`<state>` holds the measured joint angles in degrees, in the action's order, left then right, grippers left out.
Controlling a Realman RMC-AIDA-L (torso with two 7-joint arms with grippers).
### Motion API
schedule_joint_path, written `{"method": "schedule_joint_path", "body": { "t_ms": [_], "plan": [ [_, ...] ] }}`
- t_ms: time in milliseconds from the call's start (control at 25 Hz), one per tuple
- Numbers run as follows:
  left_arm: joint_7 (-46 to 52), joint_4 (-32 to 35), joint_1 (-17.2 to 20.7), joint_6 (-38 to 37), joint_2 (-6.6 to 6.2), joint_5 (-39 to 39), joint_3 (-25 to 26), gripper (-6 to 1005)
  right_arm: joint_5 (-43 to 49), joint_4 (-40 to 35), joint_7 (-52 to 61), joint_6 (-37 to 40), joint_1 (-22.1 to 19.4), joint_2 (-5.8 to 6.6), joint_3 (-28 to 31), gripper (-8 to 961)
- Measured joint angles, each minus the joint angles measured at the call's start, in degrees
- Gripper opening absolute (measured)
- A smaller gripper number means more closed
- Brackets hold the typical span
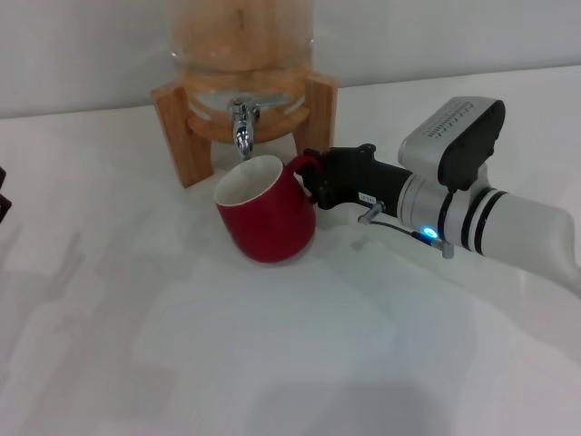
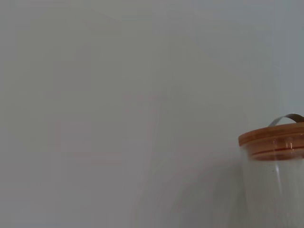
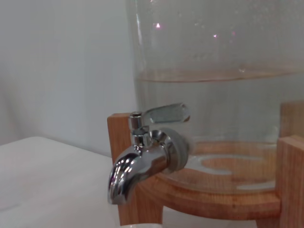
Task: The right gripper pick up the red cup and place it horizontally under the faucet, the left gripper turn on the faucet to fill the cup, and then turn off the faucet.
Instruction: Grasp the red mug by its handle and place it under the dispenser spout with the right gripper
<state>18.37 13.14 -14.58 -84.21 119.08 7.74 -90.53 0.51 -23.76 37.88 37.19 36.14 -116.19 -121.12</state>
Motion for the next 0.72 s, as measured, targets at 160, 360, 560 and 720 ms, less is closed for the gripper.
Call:
{"method": "schedule_joint_path", "body": {
  "t_ms": [160,360,560,720],
  "plan": [
    [0.00,0.18,0.00,0.00,0.01,0.29,0.00,831,-0.23,-0.47,0.00,0.00,0.07,0.00,-0.13,141],
    [0.00,0.37,-0.06,0.00,0.02,0.82,0.00,831,-0.94,-0.11,-0.04,-0.28,0.70,0.00,0.03,139],
    [0.00,0.40,-0.21,0.01,0.01,0.95,0.00,830,-1.29,0.01,-0.18,-0.38,0.77,0.00,0.38,138],
    [0.00,0.40,-0.32,0.06,0.01,1.42,0.00,830,-3.55,0.15,-2.06,-0.49,0.66,0.00,-0.07,137]
  ]
}}
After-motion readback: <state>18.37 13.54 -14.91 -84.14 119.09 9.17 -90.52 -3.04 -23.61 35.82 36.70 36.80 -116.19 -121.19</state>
